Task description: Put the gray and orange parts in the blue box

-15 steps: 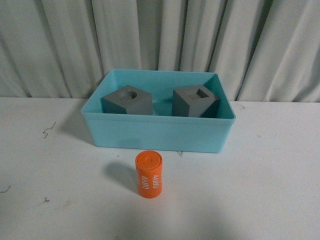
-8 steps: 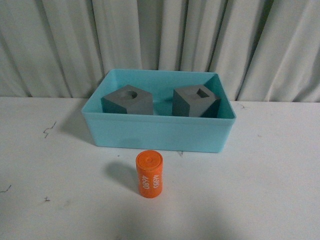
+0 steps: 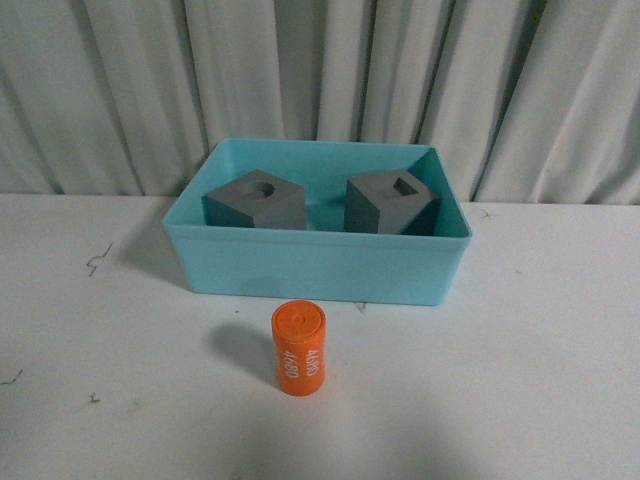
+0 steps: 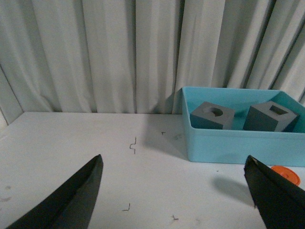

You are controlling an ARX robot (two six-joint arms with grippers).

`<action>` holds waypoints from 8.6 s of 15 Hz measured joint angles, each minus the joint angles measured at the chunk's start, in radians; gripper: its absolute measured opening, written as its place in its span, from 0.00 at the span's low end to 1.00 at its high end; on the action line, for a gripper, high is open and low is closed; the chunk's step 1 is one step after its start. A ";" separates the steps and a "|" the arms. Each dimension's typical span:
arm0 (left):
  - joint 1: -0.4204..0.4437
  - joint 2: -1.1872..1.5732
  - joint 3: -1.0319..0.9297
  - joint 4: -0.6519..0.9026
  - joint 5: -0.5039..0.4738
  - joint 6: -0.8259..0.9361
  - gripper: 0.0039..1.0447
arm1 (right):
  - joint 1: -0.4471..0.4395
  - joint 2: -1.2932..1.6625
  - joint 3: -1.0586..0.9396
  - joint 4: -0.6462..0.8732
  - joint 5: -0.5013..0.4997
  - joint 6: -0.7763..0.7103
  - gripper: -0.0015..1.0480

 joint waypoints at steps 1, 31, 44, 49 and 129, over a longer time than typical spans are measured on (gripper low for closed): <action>0.000 0.000 0.000 0.000 0.000 0.001 0.96 | 0.000 0.000 0.000 0.000 0.000 0.000 0.94; 0.001 0.000 0.000 0.000 0.000 0.001 0.94 | 0.375 1.940 0.901 0.330 -0.452 -0.435 0.94; 0.001 0.000 0.000 0.000 0.000 0.001 0.94 | 0.465 2.100 1.021 0.357 -0.414 -0.422 0.94; 0.001 0.000 0.000 0.000 0.000 0.001 0.94 | 0.466 2.140 1.052 0.358 -0.398 -0.422 0.94; 0.001 0.000 0.000 0.000 0.000 0.001 0.94 | 0.171 0.014 0.000 0.018 0.180 0.002 0.02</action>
